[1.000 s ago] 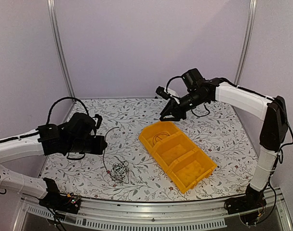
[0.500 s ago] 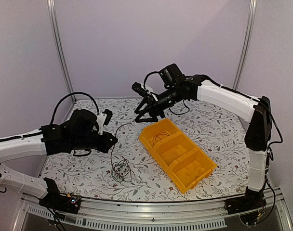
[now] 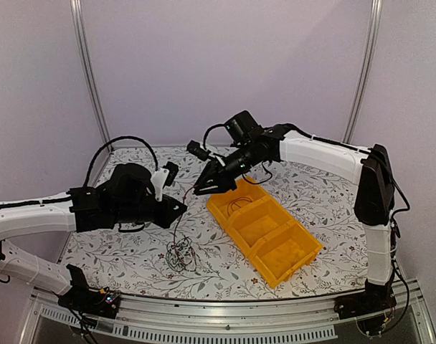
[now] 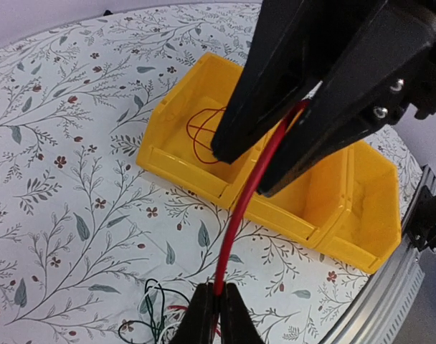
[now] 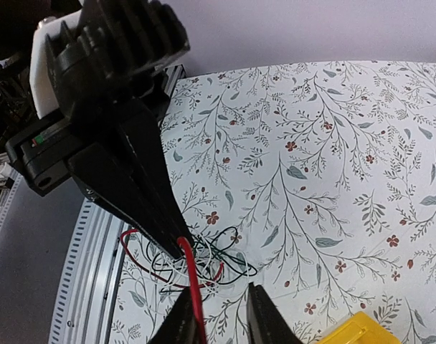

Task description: Untangle the cables

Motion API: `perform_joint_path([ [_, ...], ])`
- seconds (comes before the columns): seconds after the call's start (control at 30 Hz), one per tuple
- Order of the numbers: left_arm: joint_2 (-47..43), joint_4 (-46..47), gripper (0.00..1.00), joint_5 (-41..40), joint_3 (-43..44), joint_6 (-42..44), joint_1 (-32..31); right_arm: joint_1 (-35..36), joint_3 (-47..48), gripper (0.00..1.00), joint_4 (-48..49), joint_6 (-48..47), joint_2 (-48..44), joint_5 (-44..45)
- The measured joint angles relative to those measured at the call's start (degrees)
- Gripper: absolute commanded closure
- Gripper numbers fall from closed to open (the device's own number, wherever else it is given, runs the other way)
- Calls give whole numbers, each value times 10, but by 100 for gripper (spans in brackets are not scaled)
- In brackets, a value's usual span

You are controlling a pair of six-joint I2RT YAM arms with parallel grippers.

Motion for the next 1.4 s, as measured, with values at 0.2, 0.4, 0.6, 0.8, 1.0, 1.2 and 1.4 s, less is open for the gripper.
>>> perform_joint_path([
  [0.2, 0, 17, 98, -3, -1, 1, -1, 0, 0, 100, 0, 2, 2, 3],
  [0.4, 29, 64, 73, -5, -18, -7, -2, 0, 0, 100, -4, -9, 1, 4],
  [0.6, 90, 125, 95, -4, -54, -27, -3, 0, 0, 100, -14, -22, -17, 9],
  [0.8, 103, 186, 92, 9, -131, -56, -5, -5, 5, 100, -4, -19, -82, 12],
  [1.0, 109, 234, 96, 13, -222, -89, -6, -34, 49, 100, 40, 29, -152, 12],
  [1.2, 138, 241, 97, 15, -235, -105, -7, -70, 115, 100, 92, 76, -188, 12],
  [1.4, 137, 238, 89, 13, -232, -112, -7, -106, 136, 100, 127, 92, -207, 25],
])
